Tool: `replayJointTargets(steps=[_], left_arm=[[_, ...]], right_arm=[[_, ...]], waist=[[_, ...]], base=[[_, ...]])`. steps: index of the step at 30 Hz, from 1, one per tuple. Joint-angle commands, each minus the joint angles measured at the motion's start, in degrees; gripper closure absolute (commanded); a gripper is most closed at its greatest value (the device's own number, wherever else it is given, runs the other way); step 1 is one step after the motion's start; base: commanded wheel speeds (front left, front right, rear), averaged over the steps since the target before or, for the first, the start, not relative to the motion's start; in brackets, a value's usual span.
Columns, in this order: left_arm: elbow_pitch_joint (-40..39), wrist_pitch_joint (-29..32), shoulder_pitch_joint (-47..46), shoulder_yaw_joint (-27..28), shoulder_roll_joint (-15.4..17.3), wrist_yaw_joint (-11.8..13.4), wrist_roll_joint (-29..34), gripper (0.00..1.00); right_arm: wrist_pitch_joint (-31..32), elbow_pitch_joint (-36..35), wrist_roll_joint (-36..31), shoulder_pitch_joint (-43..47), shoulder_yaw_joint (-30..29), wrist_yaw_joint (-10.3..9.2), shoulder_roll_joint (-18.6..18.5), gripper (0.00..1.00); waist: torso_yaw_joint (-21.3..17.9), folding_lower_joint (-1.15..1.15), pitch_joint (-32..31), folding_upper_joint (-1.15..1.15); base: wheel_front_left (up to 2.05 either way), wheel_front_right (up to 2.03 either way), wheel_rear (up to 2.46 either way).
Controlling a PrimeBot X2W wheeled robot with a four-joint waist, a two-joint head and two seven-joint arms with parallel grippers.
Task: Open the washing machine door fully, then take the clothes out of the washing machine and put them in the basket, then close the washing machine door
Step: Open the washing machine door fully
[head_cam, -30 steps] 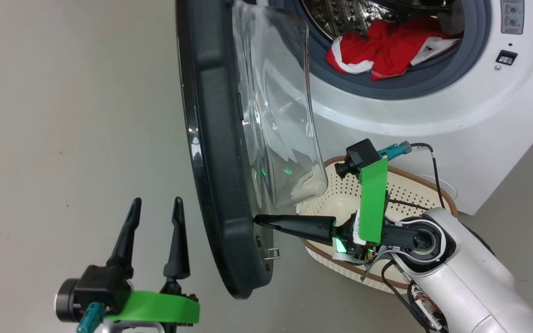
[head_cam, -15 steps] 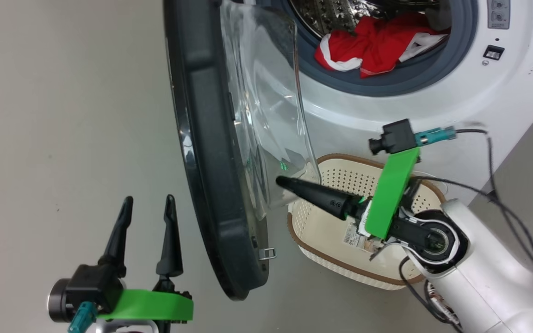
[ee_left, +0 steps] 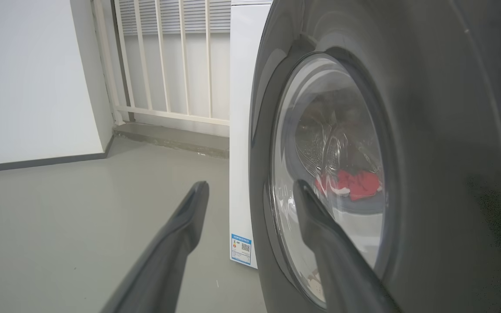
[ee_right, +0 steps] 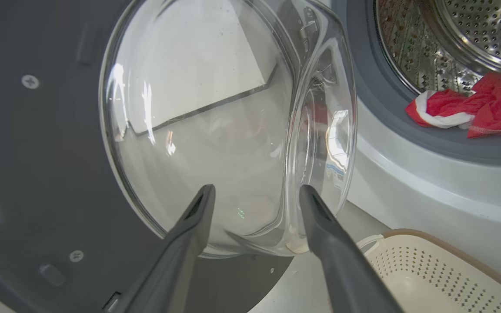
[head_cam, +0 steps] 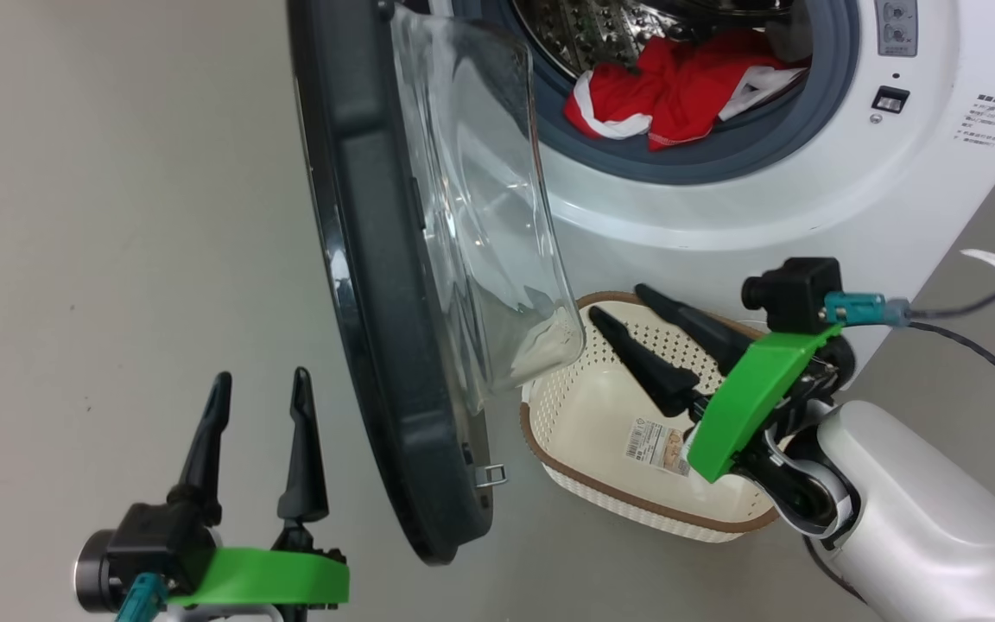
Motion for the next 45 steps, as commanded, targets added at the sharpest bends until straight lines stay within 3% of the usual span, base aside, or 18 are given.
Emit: replayJointTargets(steps=[1,7,13,19,29,33,45], left_arm=[[-1.8,-0.3,0.2,2.2,1.0,-0.1,0.6,0.0],[-2.5,-0.3,0.9,2.6,1.0,-0.1,0.9,0.0],[-3.2,-0.3,1.3,2.8,1.0,-0.8,1.2,0.0],[-3.4,-0.3,1.5,2.8,1.0,-1.1,1.6,0.0],[-3.4,-0.3,2.2,2.7,1.0,-2.0,2.5,0.0],[-3.3,-0.3,2.9,2.8,1.0,-2.0,2.8,0.0],[-2.9,-0.3,3.6,3.0,1.0,-1.8,3.1,0.0]], right_arm=[[-3.2,0.1,-3.7,0.5,0.5,0.21,0.0,0.0],[-12.4,6.0,-20.2,0.9,-2.1,0.21,1.2,0.0],[-18.1,8.8,-33.3,3.4,-11.0,0.21,6.1,0.0],[-19.7,7.5,-43.5,7.5,-20.5,0.21,11.0,0.0],[-19.8,-3.8,-49.1,16.6,-27.7,0.21,13.3,0.0],[-19.8,-7.4,-47.3,21.8,-27.6,0.21,13.4,0.0],[-19.8,-8.2,-46.5,23.0,-27.0,0.21,13.4,0.0]], waist=[[-0.2,0.0,-0.2,0.0],[-0.6,0.0,-0.5,0.0],[-1.0,0.0,-0.7,0.0],[-1.2,0.0,-1.1,0.0],[-1.4,0.0,-2.6,0.0],[-1.6,0.0,-3.2,0.0],[-2.1,0.0,-3.1,0.0]], base=[[0.0,0.0,0.0],[0.0,0.0,0.0],[0.0,0.0,0.0],[0.0,0.0,0.0],[0.0,0.0,0.0],[0.0,0.0,0.0],[0.0,0.0,0.0]])
